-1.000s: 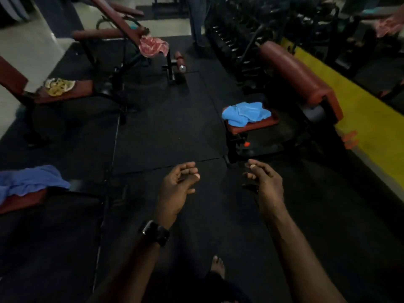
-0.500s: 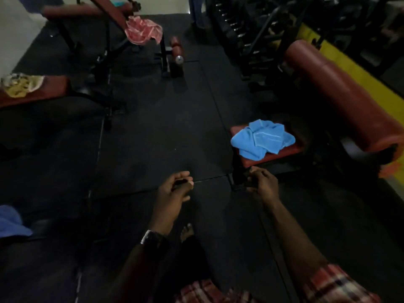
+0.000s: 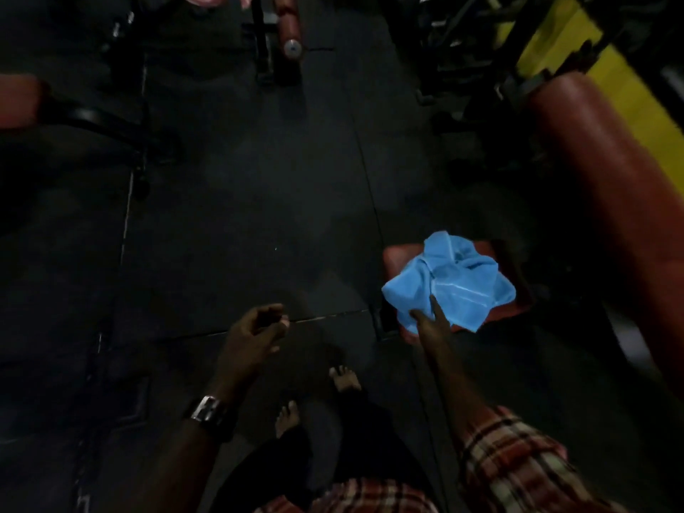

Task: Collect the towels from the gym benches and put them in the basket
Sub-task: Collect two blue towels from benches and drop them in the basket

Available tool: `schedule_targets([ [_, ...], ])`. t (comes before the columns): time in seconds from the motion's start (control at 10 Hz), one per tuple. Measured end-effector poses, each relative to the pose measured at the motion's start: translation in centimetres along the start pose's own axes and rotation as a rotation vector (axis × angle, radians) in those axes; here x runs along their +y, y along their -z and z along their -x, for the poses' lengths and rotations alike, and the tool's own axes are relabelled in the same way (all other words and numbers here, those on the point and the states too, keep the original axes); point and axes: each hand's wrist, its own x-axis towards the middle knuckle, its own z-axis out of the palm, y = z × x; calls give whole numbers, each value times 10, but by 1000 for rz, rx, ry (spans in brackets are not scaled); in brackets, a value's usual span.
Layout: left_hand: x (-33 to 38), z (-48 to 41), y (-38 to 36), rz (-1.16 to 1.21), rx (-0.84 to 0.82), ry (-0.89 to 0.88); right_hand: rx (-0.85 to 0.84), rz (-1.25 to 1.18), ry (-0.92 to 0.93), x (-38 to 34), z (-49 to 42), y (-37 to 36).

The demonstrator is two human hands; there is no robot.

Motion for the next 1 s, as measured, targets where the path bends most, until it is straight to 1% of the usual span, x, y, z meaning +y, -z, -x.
schedule_targets([
  [0.1, 8, -18, -10, 62, 103, 31, -8, 217, -10, -12, -30, -11],
  [0.2, 13, -23, -27, 106, 140, 58, -30, 236, 31, -30, -35, -19],
  [0.3, 21, -30, -48, 161, 144, 76, -132, 254, 145, -62, -35, -38],
  [0.4, 32, -32, -50, 199, 192, 74, -333, 251, 214, -92, -18, -70],
  [0.5, 37, -23, -30, 214, 290, 64, -557, 299, 257, -116, 14, -106],
  [0.6, 36, 0, 4, 117, 340, 62, -792, 265, 210, -137, 61, -140],
  [0.7, 28, 32, 44, -75, 268, 42, -1073, 268, 144, -149, 120, -169],
  [0.8, 5, 70, 88, -383, 304, 75, -1321, 327, 45, -151, 188, -200],
  [0.9, -9, 113, 120, -105, 534, -50, -1480, 255, -13, -145, 266, -239],
  [1.0, -25, 143, 173, 60, 820, -117, -1648, 154, -87, -129, 340, -273],
])
